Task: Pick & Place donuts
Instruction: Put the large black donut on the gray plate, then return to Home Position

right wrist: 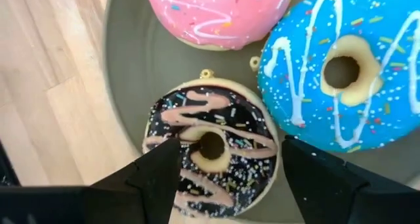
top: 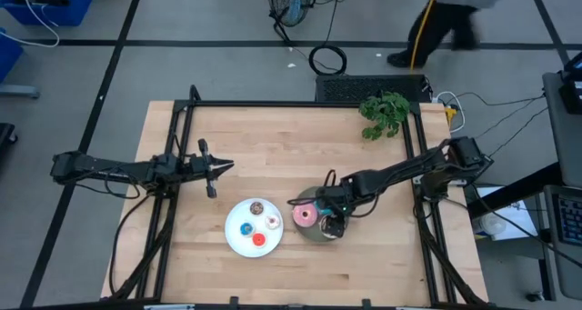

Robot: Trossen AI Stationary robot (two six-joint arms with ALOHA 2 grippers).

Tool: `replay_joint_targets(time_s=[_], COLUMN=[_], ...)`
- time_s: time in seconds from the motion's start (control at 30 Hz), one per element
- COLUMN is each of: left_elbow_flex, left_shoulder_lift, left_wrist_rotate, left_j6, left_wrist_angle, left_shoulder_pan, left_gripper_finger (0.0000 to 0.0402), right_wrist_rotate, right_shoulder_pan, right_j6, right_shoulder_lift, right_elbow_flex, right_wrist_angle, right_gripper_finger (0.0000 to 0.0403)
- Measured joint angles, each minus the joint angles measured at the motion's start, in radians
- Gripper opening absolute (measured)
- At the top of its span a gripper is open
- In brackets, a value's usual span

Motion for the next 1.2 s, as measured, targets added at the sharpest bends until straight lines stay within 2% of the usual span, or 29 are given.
replay_joint_targets(time_s=[0.23, 0.37, 0.5, 0.6, 0.83, 1.03, 1.2], left_elbow_flex=[0.000, 0.000, 0.000, 0.000, 0.000, 0.000, 0.000], left_shoulder_lift=[0.000, 0.000, 0.000, 0.000, 0.000, 0.000, 0.000], left_wrist_rotate=[-0.001, -0.034, -0.054, -0.056, -0.124, -0.134, -0.147], left_j6=[0.009, 0.009, 0.051, 0.087, 0.150, 0.184, 0.194], left_wrist_angle=[0.000, 0.009, 0.014, 0.014, 0.068, 0.103, 0.124], left_shoulder_pan=[0.000, 0.000, 0.000, 0.000, 0.001, 0.001, 0.001], left_gripper_finger=[0.0042, 0.0042, 0.0042, 0.0042, 0.0042, 0.0042, 0.0042], right_wrist_rotate=[0.024, 0.134, 0.285, 0.406, 0.474, 0.474, 0.480], right_shoulder_pan=[0.000, 0.003, 0.021, 0.052, 0.064, 0.061, 0.055], right_j6=[-0.076, -0.177, -0.271, -0.336, -0.380, -0.498, -0.630], right_shoulder_lift=[-0.102, -0.220, -0.380, -0.514, -0.825, -1.017, -1.136], right_elbow_flex=[0.000, -0.001, -0.044, -0.127, -0.386, -0.590, -0.660], right_wrist_angle=[-0.002, 0.000, 0.062, 0.156, 0.307, 0.467, 0.497], right_gripper_finger=[0.0243, 0.0224, 0.0184, 0.0139, 0.0014, 0.0011, 0.0001])
